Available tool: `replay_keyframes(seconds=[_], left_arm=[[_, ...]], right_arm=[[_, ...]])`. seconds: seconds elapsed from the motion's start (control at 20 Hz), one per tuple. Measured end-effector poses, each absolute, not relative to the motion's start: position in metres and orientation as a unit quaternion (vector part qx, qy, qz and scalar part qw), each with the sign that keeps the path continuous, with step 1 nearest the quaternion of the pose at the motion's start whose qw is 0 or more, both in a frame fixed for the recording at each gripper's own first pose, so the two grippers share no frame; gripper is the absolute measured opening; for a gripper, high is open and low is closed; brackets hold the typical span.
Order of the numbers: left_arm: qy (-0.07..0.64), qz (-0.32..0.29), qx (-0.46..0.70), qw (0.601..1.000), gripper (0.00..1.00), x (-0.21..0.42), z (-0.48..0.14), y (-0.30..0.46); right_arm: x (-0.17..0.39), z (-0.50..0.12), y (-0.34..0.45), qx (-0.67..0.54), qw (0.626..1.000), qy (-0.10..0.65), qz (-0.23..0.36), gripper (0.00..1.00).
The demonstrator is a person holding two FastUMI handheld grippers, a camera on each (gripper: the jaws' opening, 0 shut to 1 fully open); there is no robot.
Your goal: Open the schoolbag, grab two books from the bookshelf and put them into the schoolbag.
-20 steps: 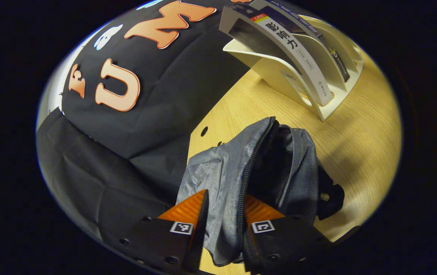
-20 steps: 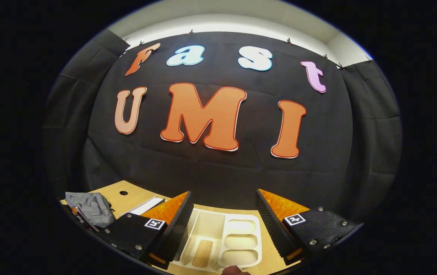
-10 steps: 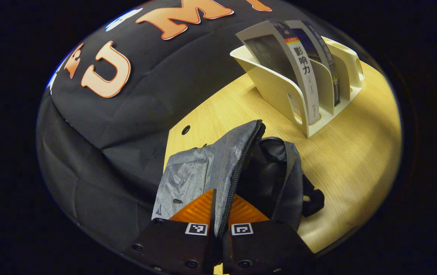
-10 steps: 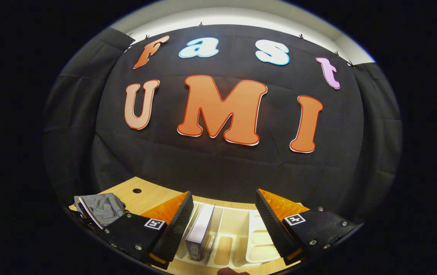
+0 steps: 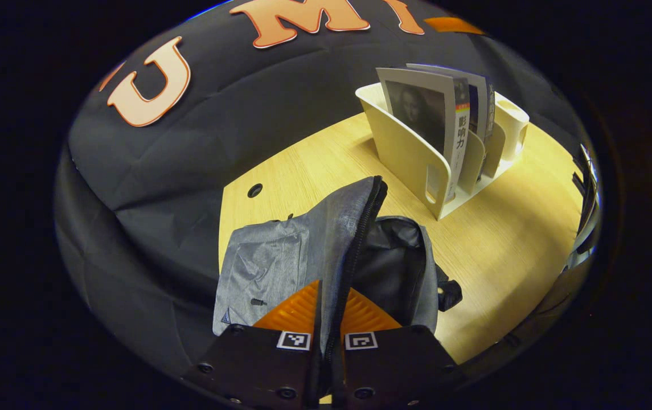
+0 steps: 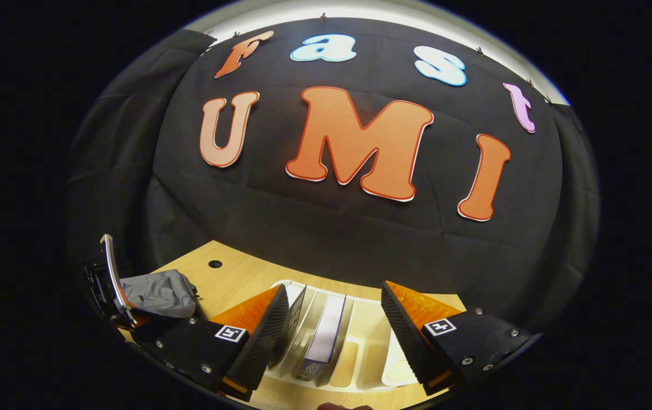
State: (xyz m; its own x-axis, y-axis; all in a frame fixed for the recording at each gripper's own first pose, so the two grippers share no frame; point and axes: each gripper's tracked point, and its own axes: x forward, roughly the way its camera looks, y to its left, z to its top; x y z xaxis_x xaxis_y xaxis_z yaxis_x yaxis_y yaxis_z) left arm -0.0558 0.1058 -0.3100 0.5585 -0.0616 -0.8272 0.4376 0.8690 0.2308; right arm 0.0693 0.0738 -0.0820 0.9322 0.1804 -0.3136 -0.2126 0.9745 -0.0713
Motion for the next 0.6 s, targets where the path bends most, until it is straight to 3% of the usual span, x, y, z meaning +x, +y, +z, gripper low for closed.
replay_keyframes(seconds=[0.6], left_arm=[[0.489,-0.189,0.134,0.841,0.07,-0.033,-0.270,0.129]], right_arm=[[0.075,-0.114,0.115,0.012,0.945,0.293,0.144,0.98]])
